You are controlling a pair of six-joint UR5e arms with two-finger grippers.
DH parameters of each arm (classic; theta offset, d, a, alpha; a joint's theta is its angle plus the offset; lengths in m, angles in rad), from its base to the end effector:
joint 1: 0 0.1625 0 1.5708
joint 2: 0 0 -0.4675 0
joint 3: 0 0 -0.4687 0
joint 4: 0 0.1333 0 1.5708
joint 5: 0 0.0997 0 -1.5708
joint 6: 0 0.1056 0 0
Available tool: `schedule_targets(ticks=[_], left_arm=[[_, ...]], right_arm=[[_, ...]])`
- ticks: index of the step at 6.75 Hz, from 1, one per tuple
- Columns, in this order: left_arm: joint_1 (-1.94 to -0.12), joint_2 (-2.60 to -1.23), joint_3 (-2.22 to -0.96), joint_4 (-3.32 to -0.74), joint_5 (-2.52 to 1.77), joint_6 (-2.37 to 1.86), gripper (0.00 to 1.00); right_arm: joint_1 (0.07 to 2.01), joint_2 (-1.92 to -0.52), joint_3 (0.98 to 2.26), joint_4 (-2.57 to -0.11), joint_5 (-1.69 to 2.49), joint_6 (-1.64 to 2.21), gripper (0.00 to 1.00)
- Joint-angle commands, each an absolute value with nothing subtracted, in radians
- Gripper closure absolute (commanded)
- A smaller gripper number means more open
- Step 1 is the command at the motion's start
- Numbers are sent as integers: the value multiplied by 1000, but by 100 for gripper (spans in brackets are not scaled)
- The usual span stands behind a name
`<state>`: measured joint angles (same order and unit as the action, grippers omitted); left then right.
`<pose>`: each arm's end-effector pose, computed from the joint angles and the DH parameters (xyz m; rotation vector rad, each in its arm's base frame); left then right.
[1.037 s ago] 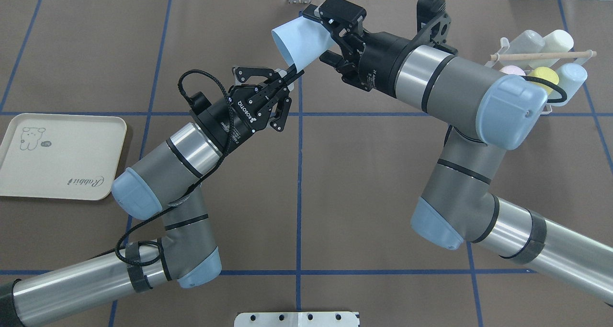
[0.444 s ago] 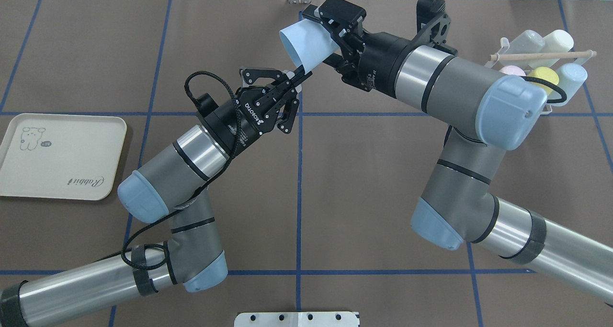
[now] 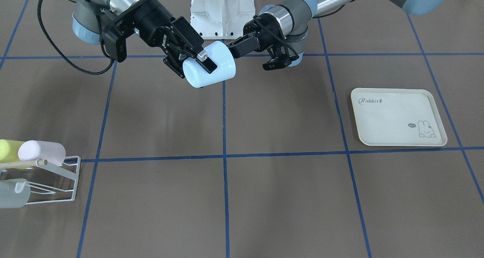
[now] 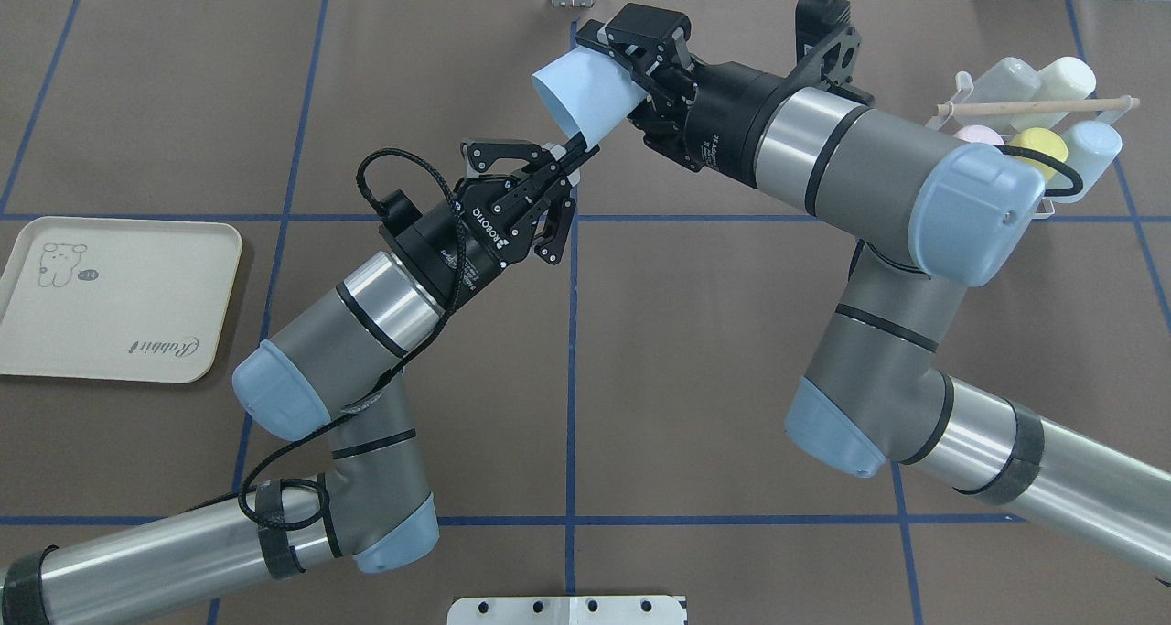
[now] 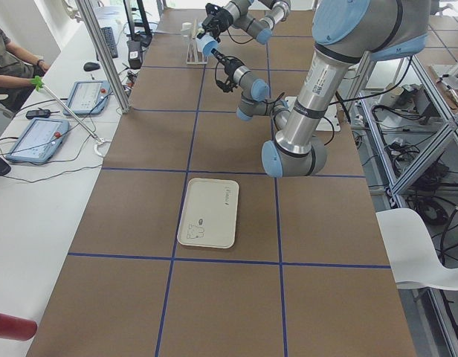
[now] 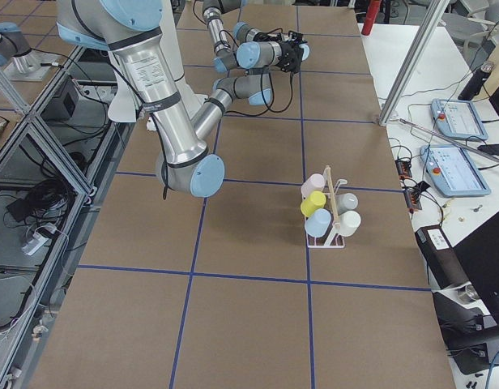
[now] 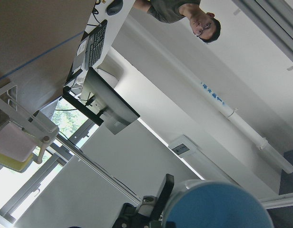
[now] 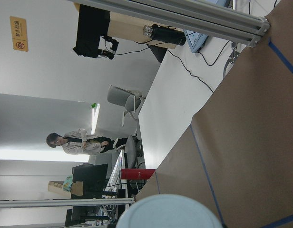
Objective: Transfer IKEA cup to right arm and place on rack
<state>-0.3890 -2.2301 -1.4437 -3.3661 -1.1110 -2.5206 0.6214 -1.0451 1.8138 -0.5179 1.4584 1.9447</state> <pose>0.5707 -0.4286 0.1567 -0.4561 2.5088 -1.1443 -0.4427 -0.4955 0.1184 0.3158 -1.8690 0.7952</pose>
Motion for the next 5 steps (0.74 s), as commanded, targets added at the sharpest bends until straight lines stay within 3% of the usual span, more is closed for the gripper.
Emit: schedule_targets(ticks=[1, 5], left_arm=[[-390, -2227, -1450, -3366, -1108, -2476, 1], [-391, -2220, -1456, -3376, -1114, -2404, 0]], right_arm=[[623, -1045, 1815, -517, 1459, 1947, 100], [667, -1045, 1813, -520, 1463, 1944, 100]])
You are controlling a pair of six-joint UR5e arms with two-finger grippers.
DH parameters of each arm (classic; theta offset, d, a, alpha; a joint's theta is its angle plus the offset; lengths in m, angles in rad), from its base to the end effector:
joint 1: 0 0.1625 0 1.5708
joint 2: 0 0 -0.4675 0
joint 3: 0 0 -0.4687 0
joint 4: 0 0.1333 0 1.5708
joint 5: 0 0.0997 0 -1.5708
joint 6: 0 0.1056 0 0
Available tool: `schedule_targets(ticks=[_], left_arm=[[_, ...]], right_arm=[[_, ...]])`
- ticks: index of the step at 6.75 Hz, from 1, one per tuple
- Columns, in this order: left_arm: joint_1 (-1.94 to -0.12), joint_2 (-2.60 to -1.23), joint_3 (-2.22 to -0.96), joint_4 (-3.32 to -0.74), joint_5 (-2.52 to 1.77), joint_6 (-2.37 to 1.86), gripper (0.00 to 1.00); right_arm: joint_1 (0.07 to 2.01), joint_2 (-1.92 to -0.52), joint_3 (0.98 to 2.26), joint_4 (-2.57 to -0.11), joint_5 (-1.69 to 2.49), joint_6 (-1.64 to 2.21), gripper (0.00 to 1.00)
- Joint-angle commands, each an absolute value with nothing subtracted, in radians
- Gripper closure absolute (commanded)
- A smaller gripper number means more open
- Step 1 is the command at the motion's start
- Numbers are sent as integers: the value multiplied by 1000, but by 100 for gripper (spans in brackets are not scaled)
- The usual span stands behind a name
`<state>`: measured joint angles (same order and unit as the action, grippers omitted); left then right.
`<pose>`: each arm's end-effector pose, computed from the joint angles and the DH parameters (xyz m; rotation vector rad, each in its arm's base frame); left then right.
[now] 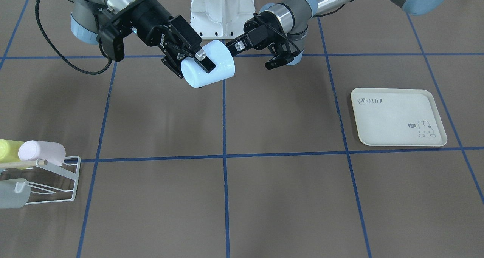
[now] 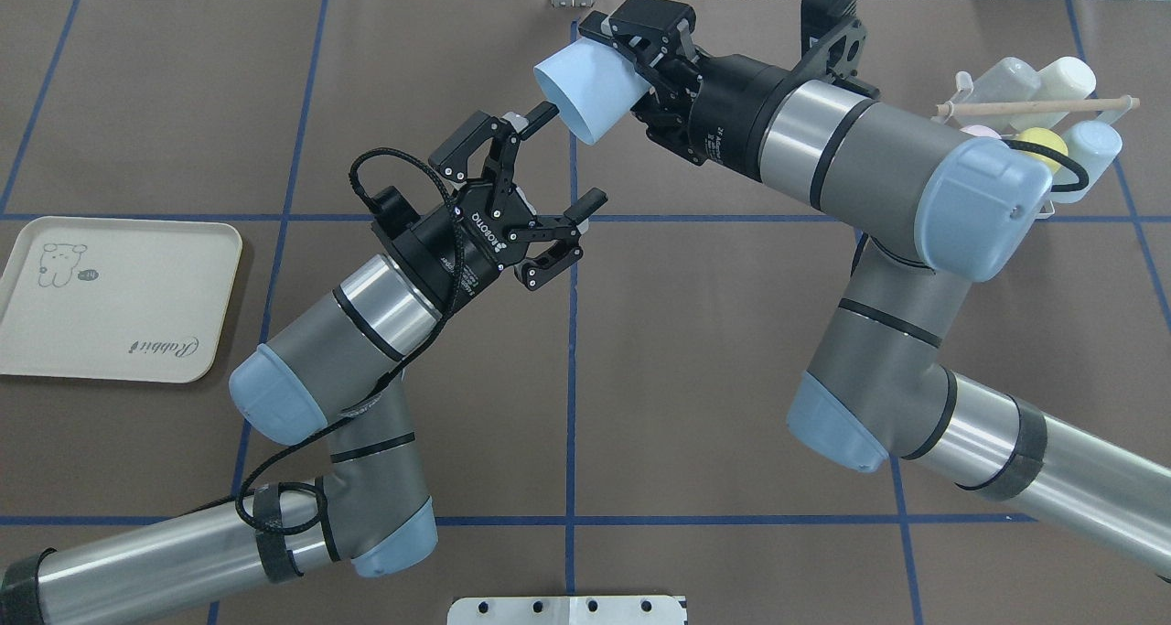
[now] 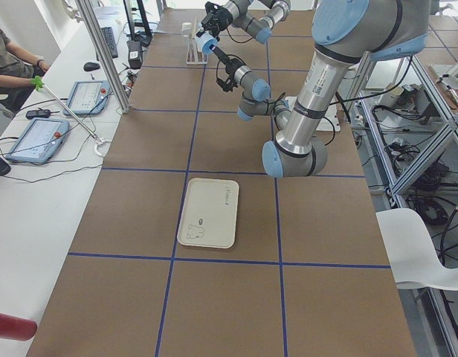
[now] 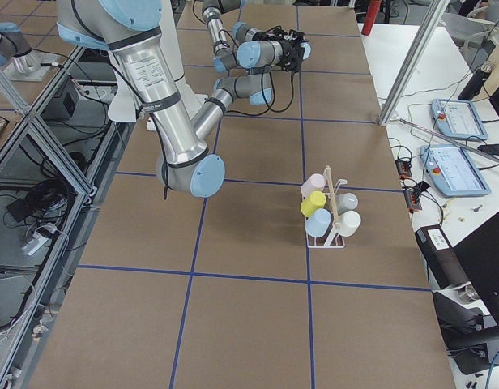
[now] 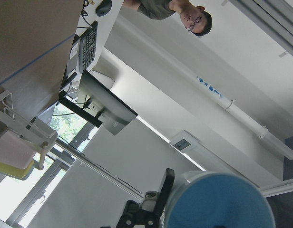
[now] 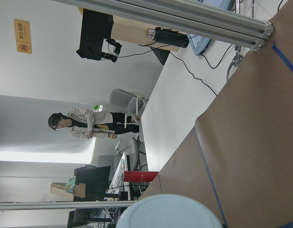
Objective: Transfer IKEA cup to right arm and place on rack
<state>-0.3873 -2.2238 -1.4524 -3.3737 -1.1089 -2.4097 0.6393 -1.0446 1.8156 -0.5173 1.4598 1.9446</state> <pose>0.5673 -0.4262 0.1576 -0.3183 2.5097 -1.1000 -0.4331 -0.5027 0.1173 0.3323 -1.8714 0.8051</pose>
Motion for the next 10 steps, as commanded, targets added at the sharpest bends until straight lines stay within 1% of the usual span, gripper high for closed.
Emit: schedule_targets(ticks=[1, 3, 5, 6, 7, 9, 10], left_arm=[[-397, -2218, -1457, -3376, -1118, -2404, 0], [-406, -2218, -1459, -3376, -1115, -2338, 0], [-407, -2192, -1465, -3373, -1115, -2269, 0], [-408, -2183, -1465, -3373, -1115, -2260, 0], [-408, -2177, -1465, -3372, -1115, -2260, 0], [-407, -2172, -1465, -3369, -1115, -2258, 0], [-408, -2171, -1465, -3367, -1115, -2258, 0]], right_arm=[[711, -1045, 1798, -520, 1474, 1945, 100], [805, -1046, 1728, -523, 1488, 1858, 100], [850, -1069, 1648, -543, 1479, 1685, 100], [882, -1080, 1622, -578, 1445, 1666, 100], [908, -1100, 1620, -650, 1393, 1629, 100], [914, -1117, 1620, -873, 1242, 1420, 100], [922, -1150, 1618, -905, 1208, 1307, 100]])
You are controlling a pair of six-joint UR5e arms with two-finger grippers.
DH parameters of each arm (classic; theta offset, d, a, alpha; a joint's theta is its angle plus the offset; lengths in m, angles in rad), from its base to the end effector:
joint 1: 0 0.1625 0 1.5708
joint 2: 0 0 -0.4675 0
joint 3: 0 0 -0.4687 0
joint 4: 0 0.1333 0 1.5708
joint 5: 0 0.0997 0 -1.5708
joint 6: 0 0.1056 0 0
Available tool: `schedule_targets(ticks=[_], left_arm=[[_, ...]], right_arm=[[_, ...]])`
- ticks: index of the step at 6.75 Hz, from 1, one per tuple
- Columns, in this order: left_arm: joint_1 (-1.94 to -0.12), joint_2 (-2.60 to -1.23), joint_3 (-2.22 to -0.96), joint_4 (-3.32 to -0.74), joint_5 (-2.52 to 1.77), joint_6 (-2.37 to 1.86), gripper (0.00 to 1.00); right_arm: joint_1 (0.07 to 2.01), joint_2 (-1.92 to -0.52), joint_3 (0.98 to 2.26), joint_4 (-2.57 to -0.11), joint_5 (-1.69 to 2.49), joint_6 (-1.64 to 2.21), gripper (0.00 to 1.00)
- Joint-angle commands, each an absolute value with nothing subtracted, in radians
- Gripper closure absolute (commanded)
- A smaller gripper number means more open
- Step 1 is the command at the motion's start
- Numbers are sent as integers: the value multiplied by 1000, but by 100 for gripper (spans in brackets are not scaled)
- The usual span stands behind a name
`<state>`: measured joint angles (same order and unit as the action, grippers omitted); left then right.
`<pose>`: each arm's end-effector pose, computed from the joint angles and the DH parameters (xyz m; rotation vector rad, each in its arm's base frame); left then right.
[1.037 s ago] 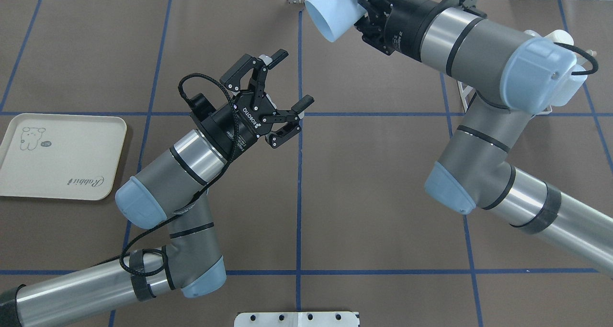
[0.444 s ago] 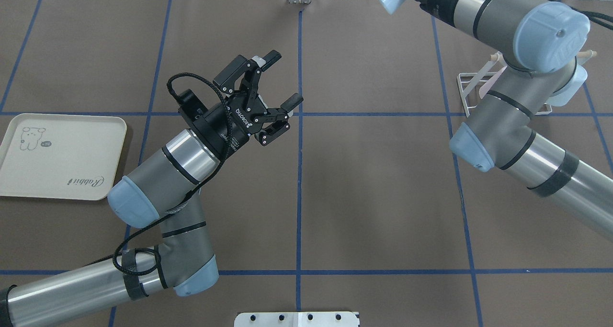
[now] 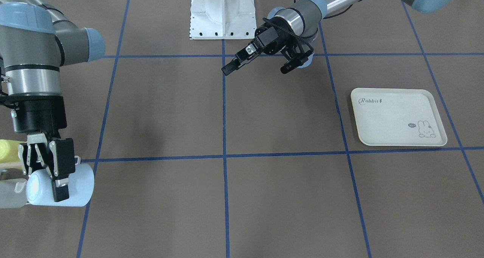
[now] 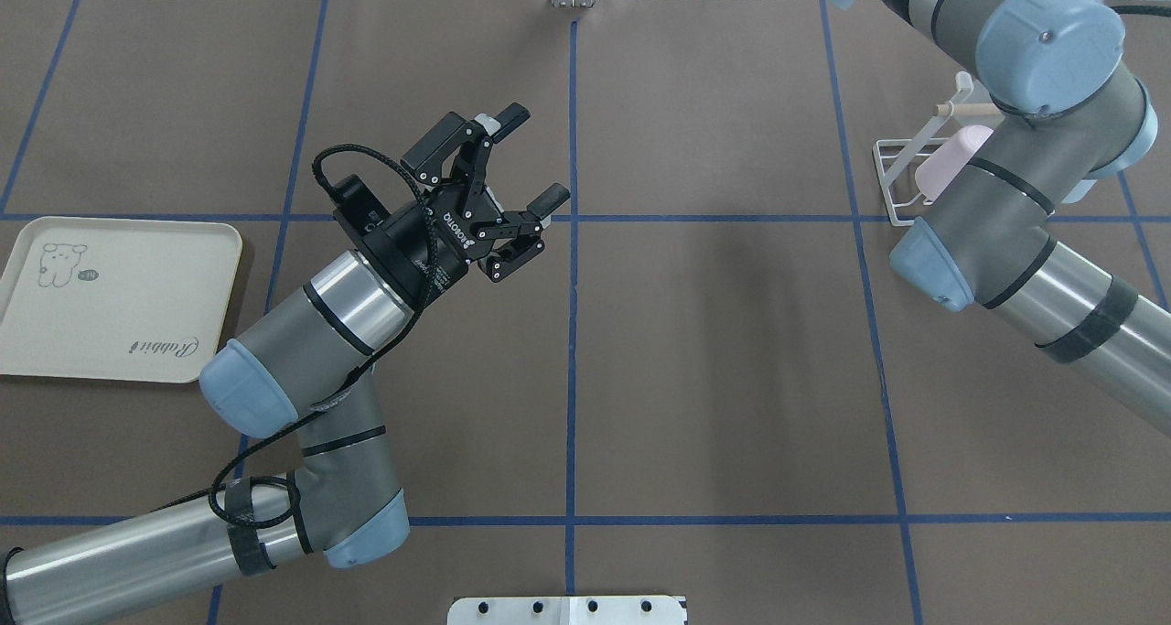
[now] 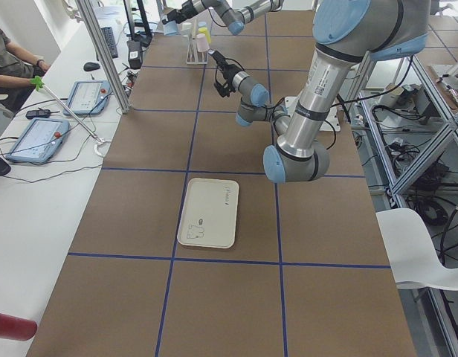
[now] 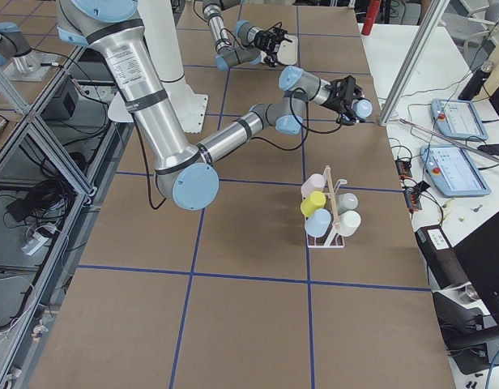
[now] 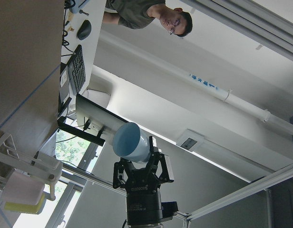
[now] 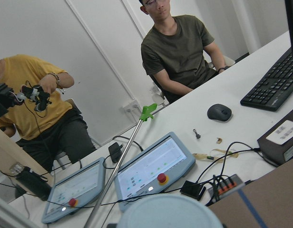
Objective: Transfer IKEA cup to right arm and place on rack
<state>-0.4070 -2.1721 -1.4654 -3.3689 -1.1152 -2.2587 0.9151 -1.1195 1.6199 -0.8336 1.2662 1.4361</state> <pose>0.5550 -0.4350 0.1875 -0.0888 2.4484 -1.0545 -0.3222 -0.6894 0.2971 0.8745 -0.9631 0.8598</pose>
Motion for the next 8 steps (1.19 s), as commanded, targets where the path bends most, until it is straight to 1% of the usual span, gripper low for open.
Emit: schedule_targets(ticks=[1, 2, 5, 8], left_arm=[[-408, -2171, -1465, -3366, -1115, -2258, 0], [-408, -2172, -1465, -3364, -1115, -2225, 0], [-403, -2169, -1465, -3364, -1115, -2197, 0], [-403, -2169, -1465, -3366, -1115, -2197, 0]], right_arm=[[931, -1191, 1608, -904, 1172, 1231, 100], [930, -1227, 1605, -905, 1136, 1189, 100], [927, -1236, 1517, -908, 1092, 1190, 100], [914, -1262, 1511, -910, 1089, 1189, 100]])
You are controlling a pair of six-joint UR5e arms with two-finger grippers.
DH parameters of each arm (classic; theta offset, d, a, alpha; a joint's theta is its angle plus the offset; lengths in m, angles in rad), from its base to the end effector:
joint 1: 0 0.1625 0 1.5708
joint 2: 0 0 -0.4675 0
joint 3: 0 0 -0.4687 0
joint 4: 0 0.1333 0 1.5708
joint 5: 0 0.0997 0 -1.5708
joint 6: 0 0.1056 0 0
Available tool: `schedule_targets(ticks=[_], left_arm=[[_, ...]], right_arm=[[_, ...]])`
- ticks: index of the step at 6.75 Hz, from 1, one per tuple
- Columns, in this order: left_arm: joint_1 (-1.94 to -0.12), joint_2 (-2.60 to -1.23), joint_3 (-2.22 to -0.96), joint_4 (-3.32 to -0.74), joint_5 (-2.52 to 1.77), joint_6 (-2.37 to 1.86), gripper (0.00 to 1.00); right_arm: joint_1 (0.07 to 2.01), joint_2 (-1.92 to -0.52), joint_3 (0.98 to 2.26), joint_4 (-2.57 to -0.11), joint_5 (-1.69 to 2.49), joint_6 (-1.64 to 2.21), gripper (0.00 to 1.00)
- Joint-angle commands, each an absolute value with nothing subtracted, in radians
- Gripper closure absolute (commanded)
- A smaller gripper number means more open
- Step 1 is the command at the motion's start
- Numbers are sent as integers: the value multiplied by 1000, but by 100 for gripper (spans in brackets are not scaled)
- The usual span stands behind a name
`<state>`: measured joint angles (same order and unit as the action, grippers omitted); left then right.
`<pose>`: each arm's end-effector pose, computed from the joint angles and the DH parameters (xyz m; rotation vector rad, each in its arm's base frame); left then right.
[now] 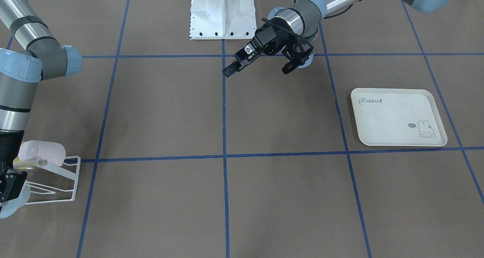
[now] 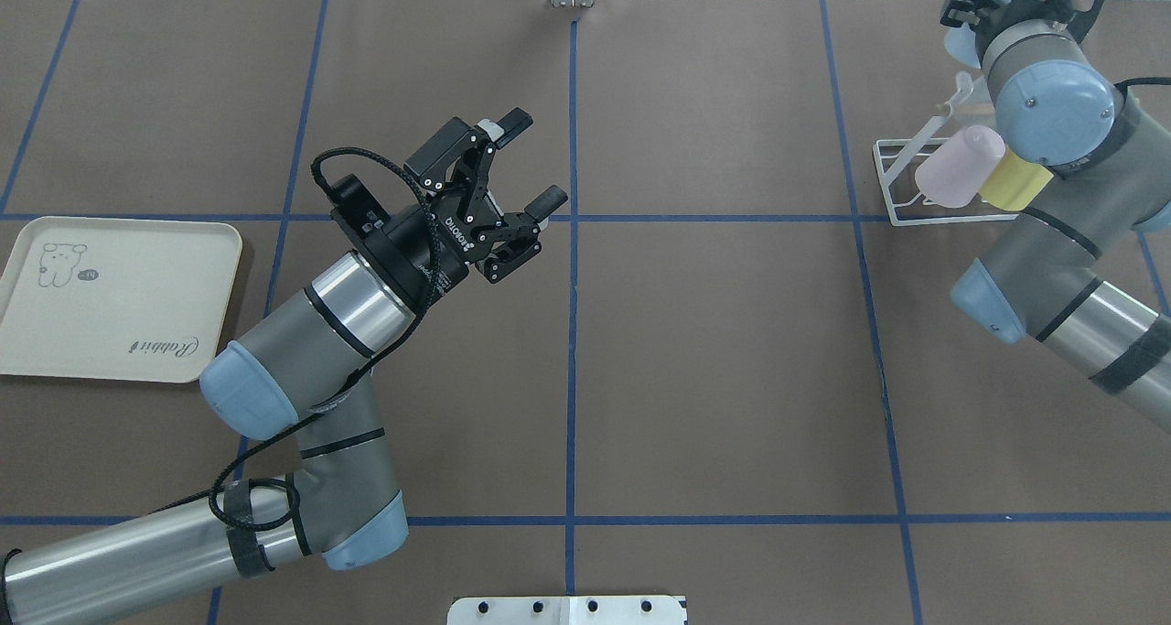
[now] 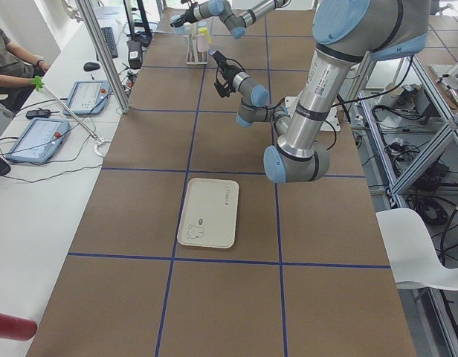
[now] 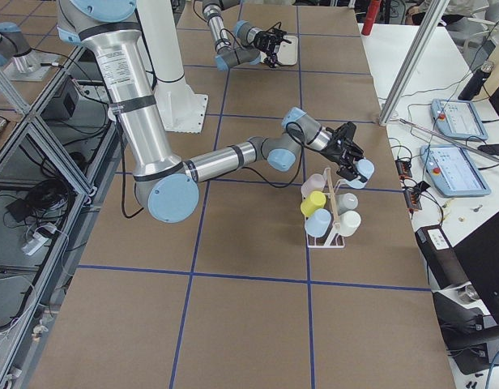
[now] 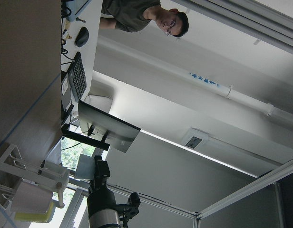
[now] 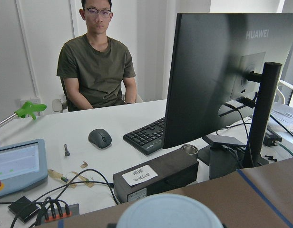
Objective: Transfer IKEA cup to right arm and place on rack
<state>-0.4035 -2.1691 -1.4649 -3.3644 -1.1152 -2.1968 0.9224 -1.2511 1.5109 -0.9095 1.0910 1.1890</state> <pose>0.5571 -0.4333 0.1898 -0.0144 2.4260 -1.0284 -0.2987 -0.6956 0.4632 0.9213 -0.4572 0.7140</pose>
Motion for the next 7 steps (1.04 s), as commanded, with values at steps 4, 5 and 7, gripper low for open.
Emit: schedule_targets(ticks=[4, 5, 7], left_arm=[[-402, -2149, -1465, -3381, -1118, -2197, 0], [-402, -2149, -1465, -3381, -1118, -2197, 0], [-400, -2149, -1465, -3381, -1118, -2197, 0]], right_arm=[[885, -1273, 1517, -910, 1089, 1189, 100], [879, -1279, 1520, -908, 1089, 1189, 100], [850, -1281, 1522, -908, 1074, 1190, 100]])
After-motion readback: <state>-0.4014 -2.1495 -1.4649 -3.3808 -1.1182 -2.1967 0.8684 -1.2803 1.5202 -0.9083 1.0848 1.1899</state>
